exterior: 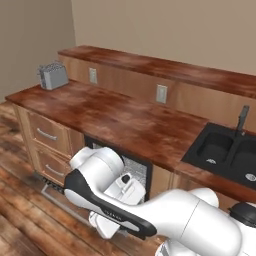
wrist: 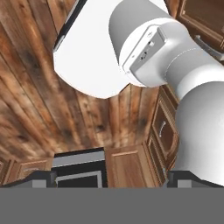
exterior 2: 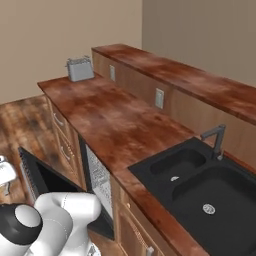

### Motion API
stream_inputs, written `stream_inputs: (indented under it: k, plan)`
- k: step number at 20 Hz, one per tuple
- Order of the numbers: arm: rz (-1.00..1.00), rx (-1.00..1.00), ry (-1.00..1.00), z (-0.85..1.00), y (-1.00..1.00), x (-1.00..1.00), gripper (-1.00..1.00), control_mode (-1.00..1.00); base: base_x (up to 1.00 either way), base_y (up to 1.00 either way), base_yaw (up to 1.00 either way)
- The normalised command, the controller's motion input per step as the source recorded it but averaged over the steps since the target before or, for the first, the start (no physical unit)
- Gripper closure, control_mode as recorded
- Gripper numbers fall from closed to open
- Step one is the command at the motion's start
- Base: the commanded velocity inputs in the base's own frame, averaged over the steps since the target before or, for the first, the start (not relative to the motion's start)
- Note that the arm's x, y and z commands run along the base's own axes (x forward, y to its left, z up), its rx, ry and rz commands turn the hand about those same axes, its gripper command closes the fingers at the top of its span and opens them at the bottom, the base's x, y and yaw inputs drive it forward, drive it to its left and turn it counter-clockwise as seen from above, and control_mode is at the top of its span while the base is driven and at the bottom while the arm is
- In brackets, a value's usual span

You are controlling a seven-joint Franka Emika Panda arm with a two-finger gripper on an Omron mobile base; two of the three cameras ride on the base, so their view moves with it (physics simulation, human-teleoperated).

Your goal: Open the dishwasher door and pull out the top rack.

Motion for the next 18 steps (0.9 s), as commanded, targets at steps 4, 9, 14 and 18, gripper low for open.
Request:
stream_inputs:
  k: [4,9,14,18]
  plan:
    - [0.0,0.0,0.0,0.0,0.0,0.0,-1.0,1.0,0.16,-0.08,0.18]
    - [0.0,0.0,0.0,0.0,0.0,0.0,-1.0,1.0,0.13,-0.48,0.14]
    - [0.0,0.0,0.0,0.0,0.0,0.0,-1.0,1.0,0.31,-0.13,0.13]
    - [0.0,0.0,0.0,0.0,0.0,0.0,-1.0,1.0,0.03,0.0,0.15]
